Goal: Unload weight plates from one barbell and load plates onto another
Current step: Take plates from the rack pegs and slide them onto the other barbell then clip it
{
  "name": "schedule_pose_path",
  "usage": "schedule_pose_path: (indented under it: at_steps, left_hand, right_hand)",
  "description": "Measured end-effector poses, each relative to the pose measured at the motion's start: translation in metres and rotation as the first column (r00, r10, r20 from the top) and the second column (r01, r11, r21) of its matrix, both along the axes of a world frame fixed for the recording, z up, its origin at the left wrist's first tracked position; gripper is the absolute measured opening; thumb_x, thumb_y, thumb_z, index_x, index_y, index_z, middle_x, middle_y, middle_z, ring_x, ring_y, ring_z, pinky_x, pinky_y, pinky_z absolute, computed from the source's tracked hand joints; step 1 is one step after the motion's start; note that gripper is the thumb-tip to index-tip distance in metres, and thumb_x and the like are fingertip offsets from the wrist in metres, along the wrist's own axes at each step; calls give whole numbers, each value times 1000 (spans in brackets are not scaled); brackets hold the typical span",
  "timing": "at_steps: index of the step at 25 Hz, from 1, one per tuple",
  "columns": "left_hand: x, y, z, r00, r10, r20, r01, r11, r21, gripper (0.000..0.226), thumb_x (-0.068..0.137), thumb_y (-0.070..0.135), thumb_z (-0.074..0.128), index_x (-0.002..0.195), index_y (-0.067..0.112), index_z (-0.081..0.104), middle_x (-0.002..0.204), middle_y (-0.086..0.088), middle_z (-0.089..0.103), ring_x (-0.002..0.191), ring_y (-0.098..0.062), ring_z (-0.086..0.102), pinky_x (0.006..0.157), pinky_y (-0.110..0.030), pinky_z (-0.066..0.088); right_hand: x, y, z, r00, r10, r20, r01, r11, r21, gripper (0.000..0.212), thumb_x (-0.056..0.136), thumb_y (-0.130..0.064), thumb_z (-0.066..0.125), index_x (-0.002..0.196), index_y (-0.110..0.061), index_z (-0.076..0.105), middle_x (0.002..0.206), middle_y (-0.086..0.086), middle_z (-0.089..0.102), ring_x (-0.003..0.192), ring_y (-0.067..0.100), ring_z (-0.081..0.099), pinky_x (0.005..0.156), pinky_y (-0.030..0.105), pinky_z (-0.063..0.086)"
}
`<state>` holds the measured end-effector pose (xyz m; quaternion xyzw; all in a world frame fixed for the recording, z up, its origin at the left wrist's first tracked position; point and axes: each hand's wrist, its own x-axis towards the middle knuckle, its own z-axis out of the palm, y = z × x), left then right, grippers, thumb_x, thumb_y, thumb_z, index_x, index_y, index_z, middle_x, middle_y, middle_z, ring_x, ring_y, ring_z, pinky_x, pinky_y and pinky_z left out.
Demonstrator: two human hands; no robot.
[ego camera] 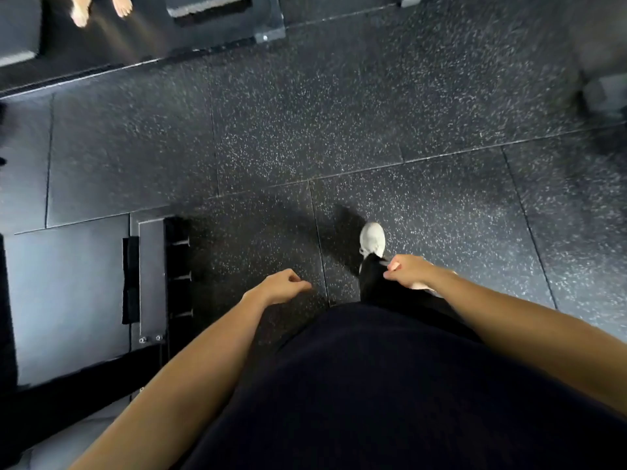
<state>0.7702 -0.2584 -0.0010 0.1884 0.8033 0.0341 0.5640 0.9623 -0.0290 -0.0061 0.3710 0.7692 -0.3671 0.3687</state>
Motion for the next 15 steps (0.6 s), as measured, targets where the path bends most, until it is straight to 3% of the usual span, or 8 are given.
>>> schedule_pose_path:
  at_steps: [3, 6, 10, 12, 15]
  left_hand:
    - [-33, 36, -12, 997, 78, -14, -78, 997, 5, 46, 90, 51, 58, 123, 19, 56, 122, -1, 60, 104, -18, 55, 86, -29, 41]
    - [-73, 77, -14, 960, 277, -35, -277, 961, -10, 44, 91, 48, 57, 123, 16, 58, 128, -6, 60, 114, -23, 56, 93, -29, 41]
    - [-138, 117, -2, 789, 612, -55, -610, 791, 47, 45, 94, 49, 52, 123, 16, 59, 129, -7, 60, 117, -24, 55, 96, -30, 40]
    - [-171, 125, 3, 713, 697, -77, -692, 717, 88, 43, 94, 47, 53, 124, 16, 59, 128, -6, 61, 119, -24, 55, 95, -29, 39]
    - [-214, 124, -6, 645, 761, -64, -761, 648, 33, 43, 95, 46, 51, 126, 16, 59, 130, -7, 61, 121, -25, 54, 98, -30, 40]
  right_hand:
    - [-58, 53, -4, 997, 71, 33, -70, 997, -28, 36, 92, -34, 59, 115, -6, 63, 121, 11, 63, 110, 27, 59, 94, 35, 45]
    - [-138, 125, 13, 989, 145, 25, -143, 988, -59, 36, 91, -34, 61, 116, -9, 64, 122, 7, 62, 112, 24, 58, 93, 32, 44]
    - [-260, 191, 26, 958, 285, -24, -285, 958, -28, 39, 94, -31, 55, 120, -1, 61, 126, 15, 60, 116, 29, 56, 98, 36, 44]
    - [-317, 201, 25, 927, 376, 0, -376, 927, -16, 40, 95, -29, 54, 118, 2, 62, 124, 19, 62, 114, 32, 57, 97, 38, 45]
    - [-399, 199, 7, 881, 472, 36, -471, 881, -35, 33, 88, -36, 64, 112, -13, 64, 116, 7, 66, 104, 23, 60, 91, 34, 47]
